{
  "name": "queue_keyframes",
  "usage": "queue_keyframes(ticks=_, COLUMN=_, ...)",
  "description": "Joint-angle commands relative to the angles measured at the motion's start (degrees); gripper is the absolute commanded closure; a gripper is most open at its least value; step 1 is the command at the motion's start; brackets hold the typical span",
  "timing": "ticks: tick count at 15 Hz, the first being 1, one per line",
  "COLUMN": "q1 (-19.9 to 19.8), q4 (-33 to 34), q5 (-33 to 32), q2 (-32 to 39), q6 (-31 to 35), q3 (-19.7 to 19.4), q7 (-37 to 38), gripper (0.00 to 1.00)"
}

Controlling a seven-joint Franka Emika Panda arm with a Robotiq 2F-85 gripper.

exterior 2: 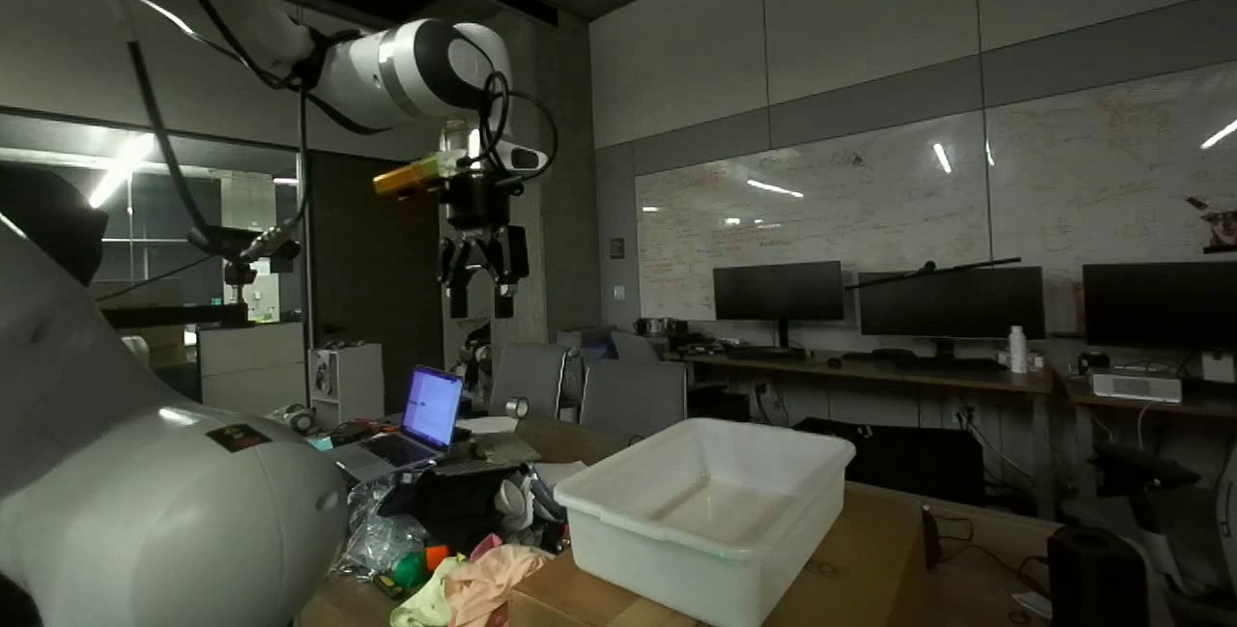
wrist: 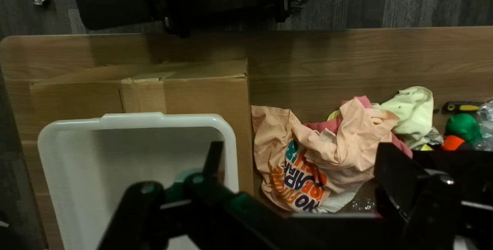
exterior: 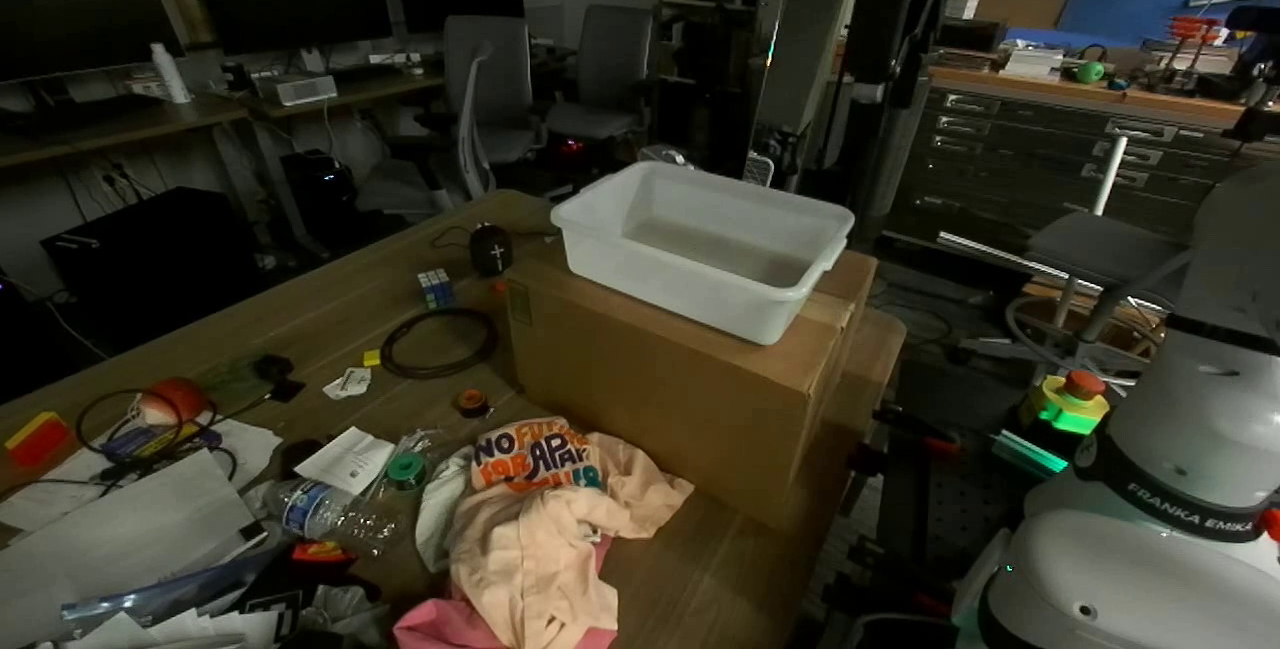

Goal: Pick up the clothes from the box and put them on the table

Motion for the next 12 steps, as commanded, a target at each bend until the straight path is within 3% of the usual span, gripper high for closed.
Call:
queue_keyframes(ticks=1, q1=-2.01, q4=-6.33, q5=1.83, q2=-7.66, q6=5.8, q3=-0.18, q7=1.43, gripper=0.0)
queue_keyframes(ticks=9, q1=-4.36, q4=-13.81, q5=2.22, q2=-15.78, q6=13.94, q3=-1.02, q7=1.66, gripper=0.0)
queue_keyframes(ticks=10, q1=-4.64, q4=-11.47, q5=0.9, q2=-12.59, q6=10.99, q3=0.16, q7=1.38, gripper=0.0)
queue_keyframes(ticks=12, q1=-4.84, q4=-12.73, q5=1.1, q2=-13.98, q6=12.19, q3=-0.09, q7=1.34, gripper=0.0)
